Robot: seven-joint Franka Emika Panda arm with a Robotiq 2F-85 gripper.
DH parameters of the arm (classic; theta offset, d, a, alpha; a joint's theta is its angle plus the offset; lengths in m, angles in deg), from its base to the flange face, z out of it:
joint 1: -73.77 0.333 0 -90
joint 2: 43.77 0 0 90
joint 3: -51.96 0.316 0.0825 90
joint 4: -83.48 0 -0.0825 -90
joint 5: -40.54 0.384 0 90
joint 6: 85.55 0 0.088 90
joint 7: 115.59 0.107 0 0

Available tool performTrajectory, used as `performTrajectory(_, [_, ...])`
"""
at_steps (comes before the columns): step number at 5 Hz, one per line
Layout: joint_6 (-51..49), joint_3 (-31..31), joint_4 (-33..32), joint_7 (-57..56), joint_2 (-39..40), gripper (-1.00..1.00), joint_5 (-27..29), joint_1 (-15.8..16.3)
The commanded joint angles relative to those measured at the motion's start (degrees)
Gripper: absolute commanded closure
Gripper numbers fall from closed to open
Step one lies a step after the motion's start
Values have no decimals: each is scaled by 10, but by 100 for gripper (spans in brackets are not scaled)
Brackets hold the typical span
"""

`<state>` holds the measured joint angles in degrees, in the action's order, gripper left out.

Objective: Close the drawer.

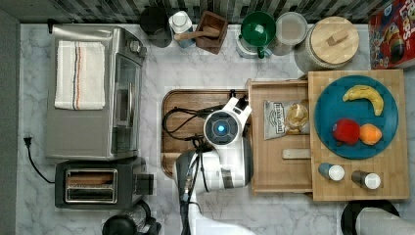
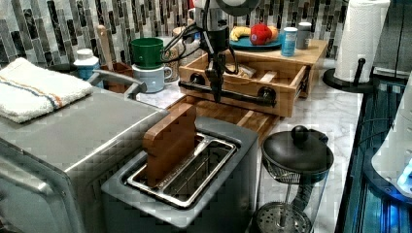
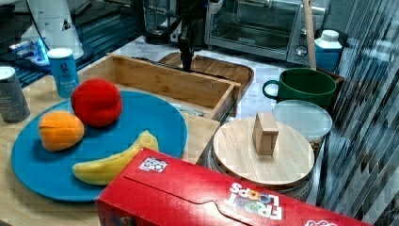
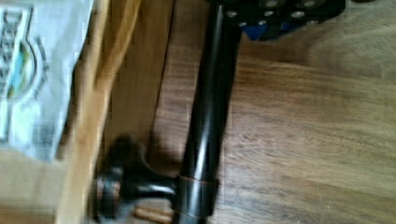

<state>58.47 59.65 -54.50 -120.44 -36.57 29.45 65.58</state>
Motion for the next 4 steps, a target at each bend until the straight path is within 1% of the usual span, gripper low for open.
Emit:
performTrajectory(1, [-9,-62,79,-123,21,100,33,-96])
performTrajectory(2, [-28,-70,102,-135,25,100,56,-130])
performTrajectory(3, [36,-97,109,-148,53,100,51,-137])
performTrajectory(4, [49,-123,136,-176,77,100,60,-146])
